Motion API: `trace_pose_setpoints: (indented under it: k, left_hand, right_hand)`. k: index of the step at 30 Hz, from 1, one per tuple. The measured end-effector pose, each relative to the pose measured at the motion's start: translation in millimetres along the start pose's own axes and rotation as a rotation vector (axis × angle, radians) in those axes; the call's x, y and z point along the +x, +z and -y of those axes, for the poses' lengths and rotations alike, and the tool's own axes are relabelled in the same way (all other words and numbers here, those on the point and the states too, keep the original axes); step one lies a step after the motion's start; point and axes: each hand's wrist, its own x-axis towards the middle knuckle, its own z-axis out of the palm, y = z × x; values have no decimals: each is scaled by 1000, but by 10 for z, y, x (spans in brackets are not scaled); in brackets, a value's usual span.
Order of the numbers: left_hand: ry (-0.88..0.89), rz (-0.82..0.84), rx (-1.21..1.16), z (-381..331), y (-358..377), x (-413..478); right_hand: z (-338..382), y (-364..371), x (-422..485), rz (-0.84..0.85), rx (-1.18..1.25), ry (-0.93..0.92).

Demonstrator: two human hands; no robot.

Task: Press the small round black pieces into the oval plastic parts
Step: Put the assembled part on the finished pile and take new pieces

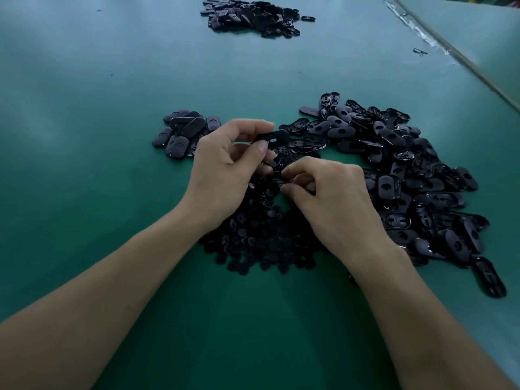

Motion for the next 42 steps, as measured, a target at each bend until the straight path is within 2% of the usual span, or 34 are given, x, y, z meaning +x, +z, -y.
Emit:
trace_pose_setpoints:
  k: [6,11,17,21,31,35,42]
  left_hand:
    - [-2,-16,-18,2,-8,-3]
    - [-16,-13,-27,21,-9,-6]
    - [-27,-18,-34,25,-15,-5]
    - [-43,-20,-33,24,-21,-6]
    - [-55,-27,-14,14,-10,0]
    - [-57,-28,-7,21,-13,0]
    - [-65,-26,-16,15,-23,2]
  right_hand:
    - [12,-14,6,-78,49,-37]
    - [-8,-28,-19,0,-103,-3]
    - [13,-14,-12,4,-94,-8]
    - [16,-26,14,-51,-54,-6]
    - [23,-35,-9,53,-98,20]
    - [21,-10,-3,29,-124,7]
    - [14,-48,20,-45,-9,35]
